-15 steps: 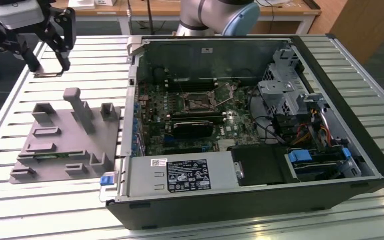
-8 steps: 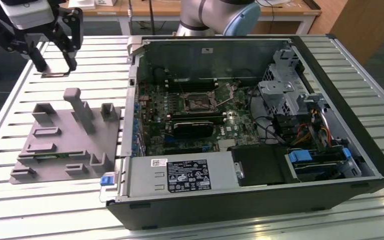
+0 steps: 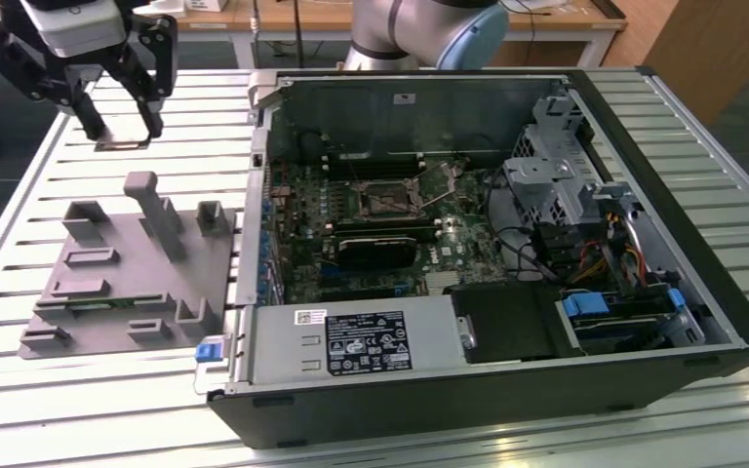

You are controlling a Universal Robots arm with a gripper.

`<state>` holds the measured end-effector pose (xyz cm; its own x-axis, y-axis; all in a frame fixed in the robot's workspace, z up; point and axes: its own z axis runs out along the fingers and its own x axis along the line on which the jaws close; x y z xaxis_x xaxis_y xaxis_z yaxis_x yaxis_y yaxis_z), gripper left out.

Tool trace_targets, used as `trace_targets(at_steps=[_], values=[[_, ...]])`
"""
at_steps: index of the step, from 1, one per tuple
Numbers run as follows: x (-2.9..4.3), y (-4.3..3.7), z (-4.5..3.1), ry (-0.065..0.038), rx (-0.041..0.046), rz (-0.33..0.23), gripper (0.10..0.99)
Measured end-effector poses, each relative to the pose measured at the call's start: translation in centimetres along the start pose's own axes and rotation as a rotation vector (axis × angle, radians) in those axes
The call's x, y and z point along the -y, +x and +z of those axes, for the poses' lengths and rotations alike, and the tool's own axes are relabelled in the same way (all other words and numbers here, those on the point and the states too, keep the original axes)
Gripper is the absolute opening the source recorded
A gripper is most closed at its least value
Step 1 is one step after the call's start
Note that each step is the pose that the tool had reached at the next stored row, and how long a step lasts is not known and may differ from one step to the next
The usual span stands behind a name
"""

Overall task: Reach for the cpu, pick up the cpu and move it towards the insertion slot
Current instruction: 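Pick up the cpu and move it towards the insertion slot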

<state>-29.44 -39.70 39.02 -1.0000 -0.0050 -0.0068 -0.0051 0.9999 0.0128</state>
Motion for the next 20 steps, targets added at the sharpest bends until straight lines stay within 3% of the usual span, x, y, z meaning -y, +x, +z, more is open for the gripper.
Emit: trace_targets(at_steps=[20], values=[[0.02,-2.99,0.01,0.0,-0.0001,0.0,0.541]])
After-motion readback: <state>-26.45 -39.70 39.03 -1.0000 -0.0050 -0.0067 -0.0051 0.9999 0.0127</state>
